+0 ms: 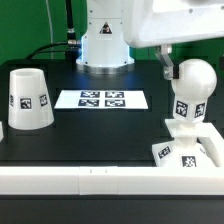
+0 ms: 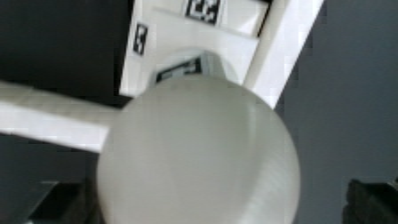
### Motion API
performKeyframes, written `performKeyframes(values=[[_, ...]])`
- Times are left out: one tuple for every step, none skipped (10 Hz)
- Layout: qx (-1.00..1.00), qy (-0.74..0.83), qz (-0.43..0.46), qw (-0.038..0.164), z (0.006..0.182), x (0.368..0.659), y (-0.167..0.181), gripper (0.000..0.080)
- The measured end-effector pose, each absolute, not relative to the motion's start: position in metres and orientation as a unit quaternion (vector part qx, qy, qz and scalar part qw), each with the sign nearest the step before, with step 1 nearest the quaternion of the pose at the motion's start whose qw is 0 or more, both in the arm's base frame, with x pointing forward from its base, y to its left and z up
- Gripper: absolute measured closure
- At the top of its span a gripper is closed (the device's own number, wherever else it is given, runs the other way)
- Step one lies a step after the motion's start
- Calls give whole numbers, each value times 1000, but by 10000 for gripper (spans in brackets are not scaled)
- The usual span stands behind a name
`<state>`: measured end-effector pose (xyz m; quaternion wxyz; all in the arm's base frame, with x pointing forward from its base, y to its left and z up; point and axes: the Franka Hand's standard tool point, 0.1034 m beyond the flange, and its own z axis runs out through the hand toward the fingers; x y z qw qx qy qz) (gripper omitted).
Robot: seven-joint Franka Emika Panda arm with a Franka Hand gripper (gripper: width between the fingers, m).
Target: Assemble lamp
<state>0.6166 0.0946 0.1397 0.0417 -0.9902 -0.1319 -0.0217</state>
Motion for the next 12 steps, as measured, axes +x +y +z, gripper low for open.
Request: performKeyframes(values=[[-990,-136,5,42,138,619,94,101],[-990,-136,5,42,137,624,93,101],[-990,-134,5,42,134,623,91,101],[-990,-133,5,42,131,622,89,101],[-990,-132,3,41,128,621,88,101],[-991,-131,3,41,124,617,87,101],[-991,-131,4,41,123,616,87,101],[-990,-131,3,41,124,616,87,101],[-990,-132,3,41,124,616,87,186],[-990,-132,3,41,124,616,87,186],[-990,-132,3,41,124,616,87,222],[-991,-131,3,41,124,616,87,222]])
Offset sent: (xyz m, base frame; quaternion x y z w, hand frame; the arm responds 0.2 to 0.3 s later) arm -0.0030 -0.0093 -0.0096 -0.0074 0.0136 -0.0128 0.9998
